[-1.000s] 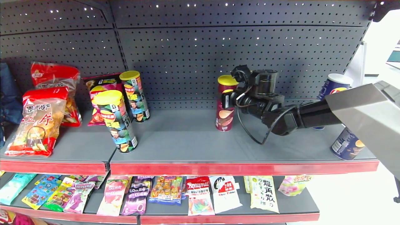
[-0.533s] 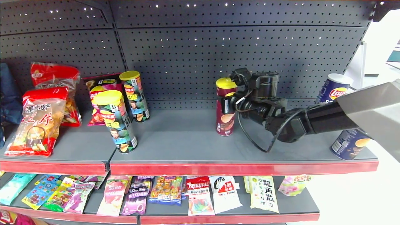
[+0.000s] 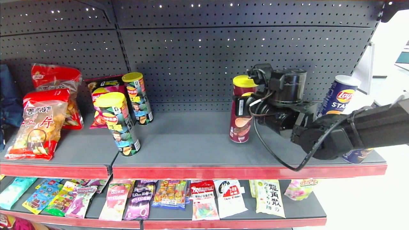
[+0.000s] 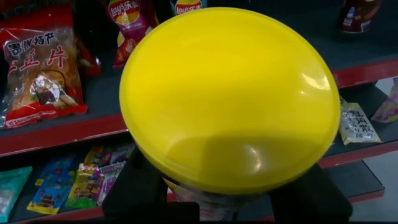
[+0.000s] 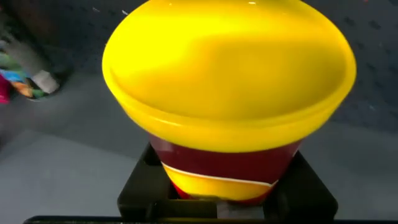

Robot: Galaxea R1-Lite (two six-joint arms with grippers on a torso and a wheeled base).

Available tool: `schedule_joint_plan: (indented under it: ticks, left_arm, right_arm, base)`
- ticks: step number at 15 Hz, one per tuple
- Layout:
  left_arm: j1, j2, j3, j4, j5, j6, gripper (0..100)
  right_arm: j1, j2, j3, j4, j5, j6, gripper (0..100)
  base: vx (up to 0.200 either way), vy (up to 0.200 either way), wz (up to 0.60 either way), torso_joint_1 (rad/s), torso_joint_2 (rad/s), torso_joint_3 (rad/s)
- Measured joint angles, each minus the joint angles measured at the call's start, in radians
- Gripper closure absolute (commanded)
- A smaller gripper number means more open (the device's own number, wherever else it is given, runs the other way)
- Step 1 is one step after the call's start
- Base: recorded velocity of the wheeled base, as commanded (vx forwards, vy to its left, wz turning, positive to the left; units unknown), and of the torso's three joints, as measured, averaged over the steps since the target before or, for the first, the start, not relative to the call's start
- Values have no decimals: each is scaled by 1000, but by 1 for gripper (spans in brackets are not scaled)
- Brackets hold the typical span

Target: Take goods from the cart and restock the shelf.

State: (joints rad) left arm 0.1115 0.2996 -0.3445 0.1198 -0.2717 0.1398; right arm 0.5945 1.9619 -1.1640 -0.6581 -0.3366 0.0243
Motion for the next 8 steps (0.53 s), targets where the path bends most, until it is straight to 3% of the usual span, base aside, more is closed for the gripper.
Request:
schedule_joint_plan:
  ticks: [3,8]
  left_arm:
    - [0,0,-2,0,0,0,100]
    - [0,0,-2,0,0,0,100]
  right_arm:
    - [17,-37,146,-145,-38,-5,100]
    - [49,-55,197,-157,-87,-7,100]
  base:
    - [0,0,0,0,0,0]
    - [0,0,0,0,0,0]
